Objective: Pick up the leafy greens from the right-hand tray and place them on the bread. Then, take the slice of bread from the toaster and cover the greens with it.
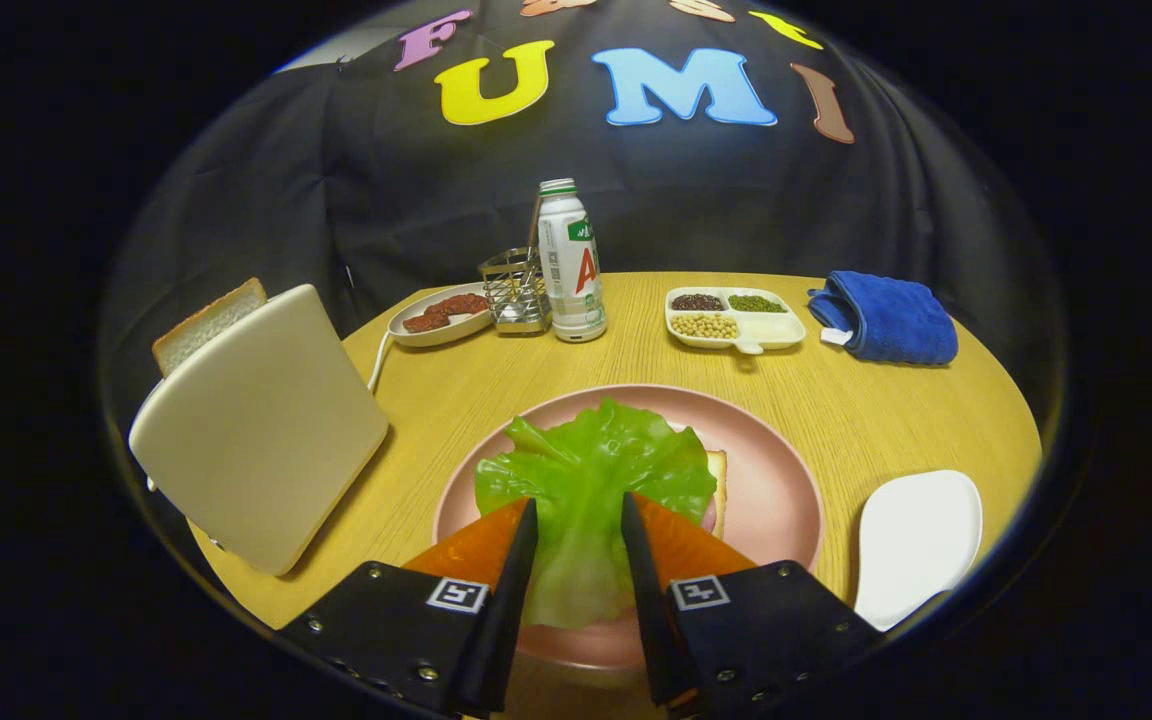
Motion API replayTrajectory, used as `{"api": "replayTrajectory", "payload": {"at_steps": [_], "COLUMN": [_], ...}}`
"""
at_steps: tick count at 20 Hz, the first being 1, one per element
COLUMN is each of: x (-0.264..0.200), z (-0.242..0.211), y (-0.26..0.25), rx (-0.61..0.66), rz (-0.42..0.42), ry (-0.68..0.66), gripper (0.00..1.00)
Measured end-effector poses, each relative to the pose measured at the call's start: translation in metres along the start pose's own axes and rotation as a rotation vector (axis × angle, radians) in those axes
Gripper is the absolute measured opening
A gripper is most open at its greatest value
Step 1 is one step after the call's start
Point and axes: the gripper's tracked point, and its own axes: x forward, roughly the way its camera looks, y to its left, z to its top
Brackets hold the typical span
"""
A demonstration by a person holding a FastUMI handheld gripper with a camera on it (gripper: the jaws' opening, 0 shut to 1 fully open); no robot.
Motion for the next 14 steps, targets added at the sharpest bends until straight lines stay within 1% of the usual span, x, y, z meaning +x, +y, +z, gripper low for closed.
{"api": "replayTrajectory", "payload": {"at_steps": [2,3,4,6,7,8,9,14], "x": [-0.001,-0.001,-0.001,-0.002,-0.005,-0.004,-0.008,-0.034], "z": [0.000,0.000,-0.001,0.000,0.000,0.003,0.009,0.050], "y": [0.006,0.008,0.007,0.010,0.014,0.014,0.012,0.017], "rx": [-0.018,-0.030,-0.041,-0.046,-0.035,-0.029,-0.031,0.001], "rz": [0.006,0.003,-0.007,-0.013,-0.007,-0.017,-0.029,-0.081], "ry": [-0.007,-0.009,-0.011,-0.012,-0.014,-0.019,-0.031,-0.139], "gripper": [0.64,0.74,0.78,0.79,0.85,0.96,0.99,0.99]}}
